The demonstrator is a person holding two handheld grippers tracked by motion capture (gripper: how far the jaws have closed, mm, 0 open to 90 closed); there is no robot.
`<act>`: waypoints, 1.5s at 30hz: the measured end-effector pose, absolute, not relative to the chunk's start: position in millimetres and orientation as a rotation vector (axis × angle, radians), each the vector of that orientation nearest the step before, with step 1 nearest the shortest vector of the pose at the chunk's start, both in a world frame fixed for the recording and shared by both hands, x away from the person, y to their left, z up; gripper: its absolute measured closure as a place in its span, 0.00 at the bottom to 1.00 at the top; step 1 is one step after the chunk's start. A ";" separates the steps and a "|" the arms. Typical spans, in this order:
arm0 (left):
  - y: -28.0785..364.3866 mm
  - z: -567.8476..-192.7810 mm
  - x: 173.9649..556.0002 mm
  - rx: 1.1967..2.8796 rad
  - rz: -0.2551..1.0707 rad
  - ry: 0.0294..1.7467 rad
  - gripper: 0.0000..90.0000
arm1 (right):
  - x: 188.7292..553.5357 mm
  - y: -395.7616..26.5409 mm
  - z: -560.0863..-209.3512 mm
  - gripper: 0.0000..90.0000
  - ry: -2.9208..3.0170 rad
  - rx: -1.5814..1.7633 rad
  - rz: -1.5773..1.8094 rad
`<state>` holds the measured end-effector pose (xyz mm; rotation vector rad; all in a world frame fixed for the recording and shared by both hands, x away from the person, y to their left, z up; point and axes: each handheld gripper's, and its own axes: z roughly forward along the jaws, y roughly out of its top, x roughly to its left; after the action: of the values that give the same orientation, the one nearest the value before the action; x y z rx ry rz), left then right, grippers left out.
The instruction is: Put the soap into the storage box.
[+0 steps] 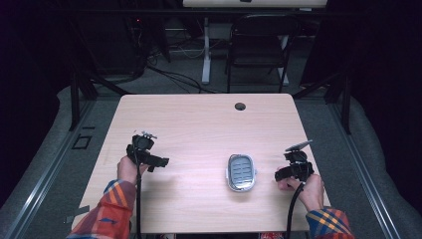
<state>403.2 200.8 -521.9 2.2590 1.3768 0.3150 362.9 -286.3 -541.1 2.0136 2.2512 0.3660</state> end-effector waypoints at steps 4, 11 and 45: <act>200.6 -521.7 403.1 2.265 0.312 1.377 0.00 | 362.8 -285.2 -542.7 0.33 2.252 2.023 0.357; 199.7 -522.2 403.2 2.266 0.315 1.376 0.00 | 364.4 -286.4 -544.8 0.40 2.292 2.014 0.328; 197.9 -522.5 403.1 2.276 0.300 1.339 0.00 | 375.5 -294.4 -518.9 0.41 2.385 1.909 0.308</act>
<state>403.1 197.9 -522.5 2.2757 1.3389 0.3003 375.5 -294.4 -518.9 1.9088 2.3846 0.3081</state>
